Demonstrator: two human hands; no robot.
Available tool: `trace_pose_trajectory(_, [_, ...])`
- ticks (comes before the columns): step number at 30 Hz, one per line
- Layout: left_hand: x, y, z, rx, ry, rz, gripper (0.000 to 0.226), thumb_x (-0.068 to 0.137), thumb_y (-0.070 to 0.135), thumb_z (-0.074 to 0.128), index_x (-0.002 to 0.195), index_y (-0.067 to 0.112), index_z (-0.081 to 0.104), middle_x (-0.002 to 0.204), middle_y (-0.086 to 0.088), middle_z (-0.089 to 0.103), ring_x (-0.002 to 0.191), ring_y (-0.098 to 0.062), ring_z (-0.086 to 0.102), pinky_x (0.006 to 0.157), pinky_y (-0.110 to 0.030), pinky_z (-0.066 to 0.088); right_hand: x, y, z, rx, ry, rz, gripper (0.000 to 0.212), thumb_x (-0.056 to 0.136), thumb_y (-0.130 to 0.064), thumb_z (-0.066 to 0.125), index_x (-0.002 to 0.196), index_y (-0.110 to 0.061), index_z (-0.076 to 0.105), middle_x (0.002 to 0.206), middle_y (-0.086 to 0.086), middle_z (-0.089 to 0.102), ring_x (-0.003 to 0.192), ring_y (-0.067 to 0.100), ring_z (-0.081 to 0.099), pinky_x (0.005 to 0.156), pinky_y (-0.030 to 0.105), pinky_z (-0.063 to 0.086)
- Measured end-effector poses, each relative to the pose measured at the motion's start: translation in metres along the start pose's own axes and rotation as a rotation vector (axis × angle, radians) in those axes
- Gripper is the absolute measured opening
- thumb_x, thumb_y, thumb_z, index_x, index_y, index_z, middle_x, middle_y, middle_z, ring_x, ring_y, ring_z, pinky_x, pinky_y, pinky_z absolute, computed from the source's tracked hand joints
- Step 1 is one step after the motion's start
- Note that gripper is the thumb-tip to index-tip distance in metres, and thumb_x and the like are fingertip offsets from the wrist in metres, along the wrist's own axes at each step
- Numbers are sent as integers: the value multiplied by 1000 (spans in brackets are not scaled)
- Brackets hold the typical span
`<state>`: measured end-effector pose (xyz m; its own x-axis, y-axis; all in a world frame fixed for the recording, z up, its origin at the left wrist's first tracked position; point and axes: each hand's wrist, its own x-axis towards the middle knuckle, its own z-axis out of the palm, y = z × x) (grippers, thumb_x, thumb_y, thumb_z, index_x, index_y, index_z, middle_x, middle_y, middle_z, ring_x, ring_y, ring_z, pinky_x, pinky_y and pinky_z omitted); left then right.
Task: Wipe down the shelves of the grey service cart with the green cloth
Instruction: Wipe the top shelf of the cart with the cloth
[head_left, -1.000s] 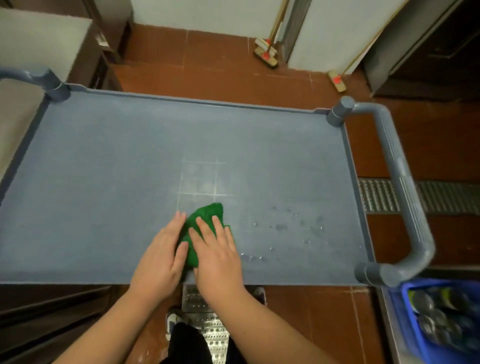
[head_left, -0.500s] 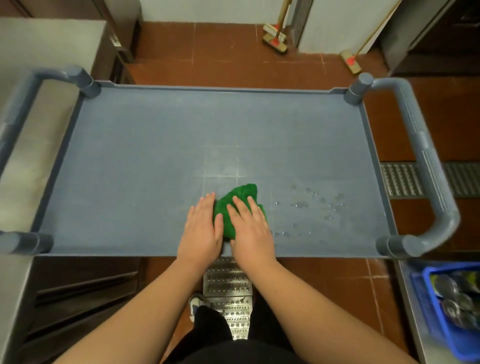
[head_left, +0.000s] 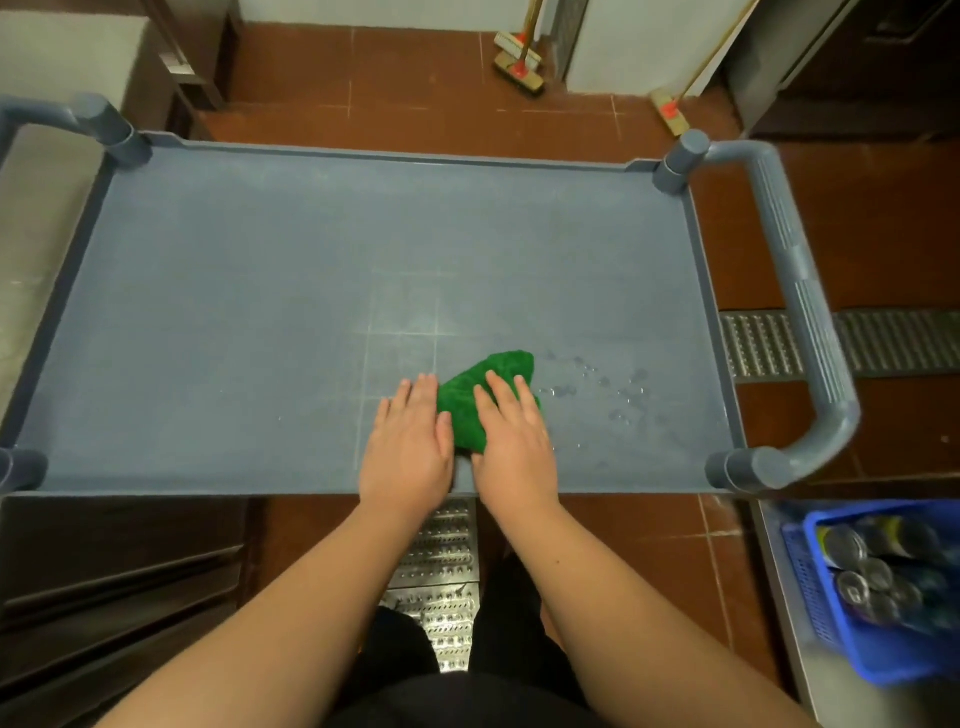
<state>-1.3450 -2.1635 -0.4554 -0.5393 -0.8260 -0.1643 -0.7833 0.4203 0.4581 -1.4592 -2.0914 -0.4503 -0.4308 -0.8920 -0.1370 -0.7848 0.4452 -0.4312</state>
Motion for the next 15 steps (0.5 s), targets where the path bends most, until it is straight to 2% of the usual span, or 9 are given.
trace_pose_trajectory(3, [4, 0, 0, 26, 6, 7, 52, 102, 30, 23, 151, 13, 26, 156, -4, 32, 146, -20, 22, 120, -39, 15, 0, 24, -13, 13, -23, -28, 82, 79, -8, 73, 152, -21, 37, 163, -8, 22, 153, 21, 9, 121, 39, 22])
trace_pose_trajectory(7, [9, 2, -1, 19, 4, -6, 51, 102, 28, 25, 151, 16, 29, 157, -1, 30, 146, -18, 21, 121, -37, 13, -6, 71, -37, 20, 25, 84, 79, 79, -4, 70, 150, -24, 40, 162, -11, 24, 152, 19, 13, 118, 40, 30])
trace_pose_trajectory(11, [9, 0, 0, 52, -4, -12, 51, 102, 30, 21, 151, 17, 29, 158, 1, 28, 147, -16, 19, 121, -37, 12, -14, 112, -59, -25, 56, 178, 79, 80, -3, 69, 150, -24, 40, 163, -11, 22, 152, 18, 11, 118, 40, 28])
trace_pose_trajectory(15, [8, 3, 2, 57, 4, -14, 51, 102, 29, 21, 151, 17, 29, 158, 1, 28, 147, -16, 19, 121, -37, 11, -20, 148, -78, -54, 114, 299, 76, 81, 0, 67, 150, -17, 40, 163, -4, 23, 152, 22, 11, 122, 37, 18])
